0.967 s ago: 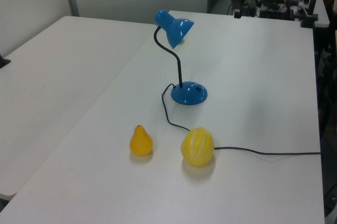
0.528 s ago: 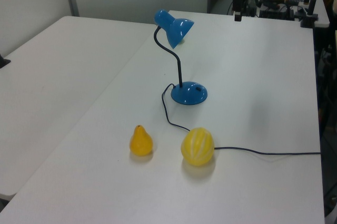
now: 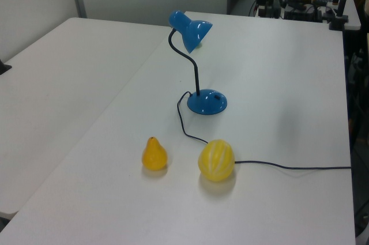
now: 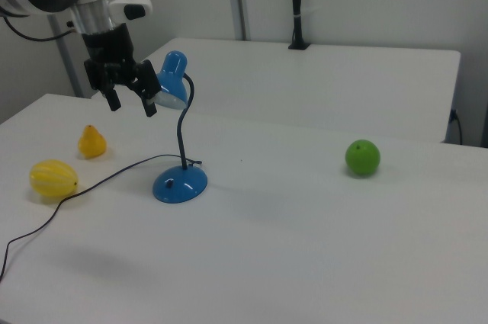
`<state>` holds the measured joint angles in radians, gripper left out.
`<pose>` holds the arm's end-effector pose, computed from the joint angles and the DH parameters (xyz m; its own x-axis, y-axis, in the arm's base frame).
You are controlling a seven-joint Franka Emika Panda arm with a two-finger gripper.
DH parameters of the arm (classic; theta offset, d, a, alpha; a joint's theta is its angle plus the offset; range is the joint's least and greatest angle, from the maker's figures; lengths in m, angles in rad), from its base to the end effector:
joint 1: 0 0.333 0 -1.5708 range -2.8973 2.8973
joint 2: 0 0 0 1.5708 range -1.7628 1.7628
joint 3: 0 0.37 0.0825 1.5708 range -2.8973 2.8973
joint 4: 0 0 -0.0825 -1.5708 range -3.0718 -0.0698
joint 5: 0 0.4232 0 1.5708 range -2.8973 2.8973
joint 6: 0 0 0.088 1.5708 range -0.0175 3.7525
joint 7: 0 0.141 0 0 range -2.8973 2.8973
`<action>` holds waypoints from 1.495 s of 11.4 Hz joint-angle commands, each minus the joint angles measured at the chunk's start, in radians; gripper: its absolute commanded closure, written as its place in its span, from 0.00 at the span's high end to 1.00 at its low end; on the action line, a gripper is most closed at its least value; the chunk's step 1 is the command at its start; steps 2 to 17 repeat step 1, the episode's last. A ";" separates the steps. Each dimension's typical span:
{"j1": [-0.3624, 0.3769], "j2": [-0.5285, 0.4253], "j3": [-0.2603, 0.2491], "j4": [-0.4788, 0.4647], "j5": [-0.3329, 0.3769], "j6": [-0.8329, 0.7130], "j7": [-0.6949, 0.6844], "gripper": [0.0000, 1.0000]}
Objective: Turn off lamp
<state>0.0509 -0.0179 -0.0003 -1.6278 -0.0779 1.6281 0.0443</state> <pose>0.5923 0.0194 0.6313 0.9997 0.0109 0.0215 0.0092 -0.9970 0.0769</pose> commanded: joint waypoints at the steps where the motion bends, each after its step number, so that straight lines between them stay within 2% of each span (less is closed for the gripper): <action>1: -0.003 -0.013 -0.001 0.000 0.007 -0.030 -0.015 1.00; 17: -0.003 -0.013 -0.001 0.000 0.007 -0.030 -0.015 1.00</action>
